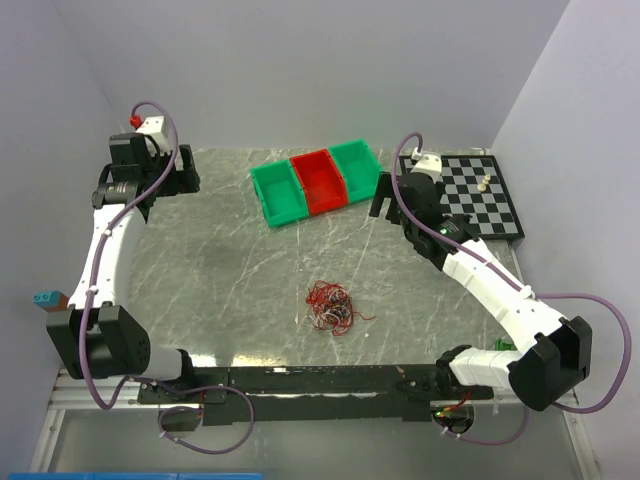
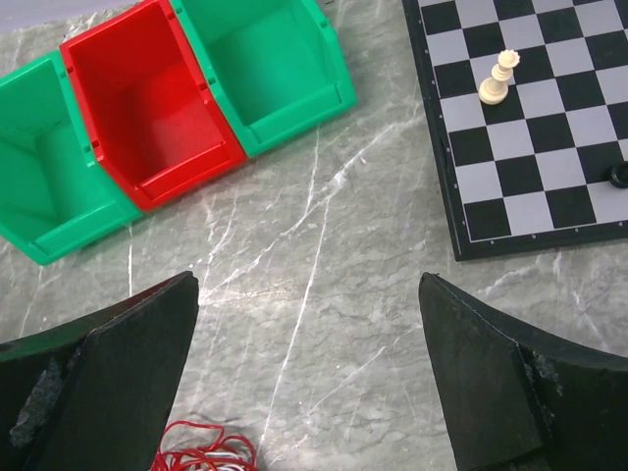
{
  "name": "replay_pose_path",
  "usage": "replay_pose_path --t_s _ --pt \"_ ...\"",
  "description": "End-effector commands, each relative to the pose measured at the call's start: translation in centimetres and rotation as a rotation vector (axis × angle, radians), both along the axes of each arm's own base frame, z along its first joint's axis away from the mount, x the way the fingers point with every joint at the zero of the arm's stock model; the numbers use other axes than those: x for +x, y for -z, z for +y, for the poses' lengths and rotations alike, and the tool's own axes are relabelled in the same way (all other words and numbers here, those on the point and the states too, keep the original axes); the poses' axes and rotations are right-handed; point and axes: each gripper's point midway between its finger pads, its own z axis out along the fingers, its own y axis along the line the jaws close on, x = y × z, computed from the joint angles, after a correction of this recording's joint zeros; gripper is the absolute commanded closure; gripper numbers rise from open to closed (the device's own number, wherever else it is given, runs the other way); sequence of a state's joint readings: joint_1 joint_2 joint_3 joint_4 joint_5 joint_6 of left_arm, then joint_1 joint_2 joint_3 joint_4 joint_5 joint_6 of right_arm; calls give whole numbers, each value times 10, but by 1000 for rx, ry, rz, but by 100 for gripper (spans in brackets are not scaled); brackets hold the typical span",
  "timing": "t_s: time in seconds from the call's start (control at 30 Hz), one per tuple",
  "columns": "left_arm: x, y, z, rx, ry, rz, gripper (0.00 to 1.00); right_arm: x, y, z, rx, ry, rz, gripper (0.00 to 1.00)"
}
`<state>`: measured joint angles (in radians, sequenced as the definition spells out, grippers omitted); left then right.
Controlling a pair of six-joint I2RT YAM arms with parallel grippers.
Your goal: Untangle the cables
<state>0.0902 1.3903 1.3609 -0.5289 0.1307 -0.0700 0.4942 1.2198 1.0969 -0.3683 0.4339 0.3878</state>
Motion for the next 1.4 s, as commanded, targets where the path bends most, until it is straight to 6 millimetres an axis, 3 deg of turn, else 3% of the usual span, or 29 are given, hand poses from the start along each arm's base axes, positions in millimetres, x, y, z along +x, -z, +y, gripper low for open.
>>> replay_pose_path --t_s 0.0,0.17,0.3,0.33,0.47,0.67,1.07,1.3,1.37 --pt "15 -10 -3 -100 -76 -41 3 0 -22 -2 13 9 -45 0" --pt "30 3 -10 -182 -114 -7 3 -3 -25 -1 24 -5 -45 0" --pt "38 9 -40 -195 -56 -55 3 -2 -18 5 35 -10 -19 1" --pt "39 14 -60 -179 -27 -64 3 -1 -15 6 36 -14 -11 1" --pt "55 37 -89 -150 -12 -12 3 -2 -8 15 38 -45 1 2" --pt "91 69 -98 -160 -73 56 3 -6 -4 32 24 -124 -1 3" --pt "115 131 -150 -93 -56 175 3 -6 6 44 18 -165 10 12" --pt "125 153 -144 -58 -104 189 1 -8 15 52 21 -213 24 25" --pt "126 156 -146 -60 -99 190 10 -7 16 52 26 -208 20 28"
